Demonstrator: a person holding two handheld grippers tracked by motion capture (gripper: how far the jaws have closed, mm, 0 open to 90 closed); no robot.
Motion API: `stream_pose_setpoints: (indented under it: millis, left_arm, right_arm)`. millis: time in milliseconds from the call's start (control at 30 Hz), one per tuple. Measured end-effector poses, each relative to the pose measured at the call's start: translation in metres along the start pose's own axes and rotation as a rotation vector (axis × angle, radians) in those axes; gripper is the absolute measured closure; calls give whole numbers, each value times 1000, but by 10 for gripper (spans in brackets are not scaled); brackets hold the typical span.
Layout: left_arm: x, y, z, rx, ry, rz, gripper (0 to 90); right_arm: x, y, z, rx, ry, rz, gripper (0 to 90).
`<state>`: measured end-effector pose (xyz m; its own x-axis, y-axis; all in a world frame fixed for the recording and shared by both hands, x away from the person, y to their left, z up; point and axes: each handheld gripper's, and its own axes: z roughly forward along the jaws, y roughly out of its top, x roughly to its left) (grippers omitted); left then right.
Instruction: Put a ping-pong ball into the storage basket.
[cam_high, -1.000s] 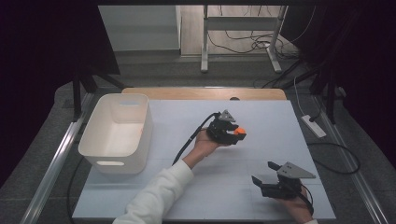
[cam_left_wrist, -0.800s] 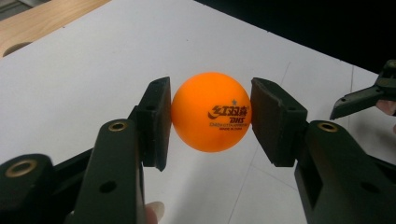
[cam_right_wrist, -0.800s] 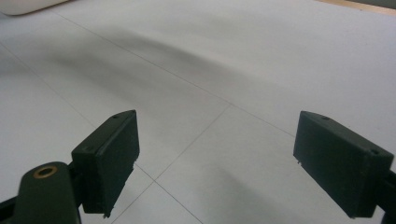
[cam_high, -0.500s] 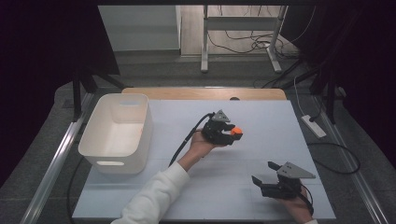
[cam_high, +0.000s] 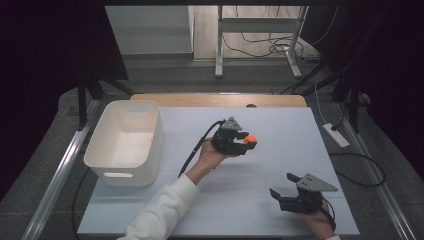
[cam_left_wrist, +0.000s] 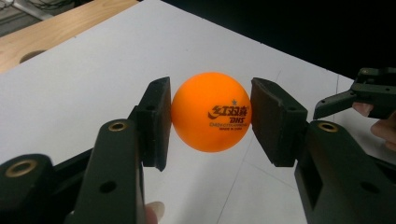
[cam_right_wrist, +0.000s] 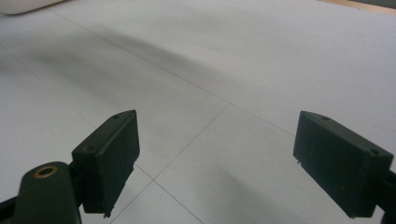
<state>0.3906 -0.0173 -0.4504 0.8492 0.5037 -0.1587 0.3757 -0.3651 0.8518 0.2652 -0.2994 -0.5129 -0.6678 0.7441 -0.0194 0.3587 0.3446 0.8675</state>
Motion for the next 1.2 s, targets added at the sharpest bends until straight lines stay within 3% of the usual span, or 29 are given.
stream_pose_setpoints:
  millis: [1200]
  left_arm:
    - [-2,-1,-35,-59,20,1,507]
  right_arm:
    - [1,0,0,-1,-3,-2,147]
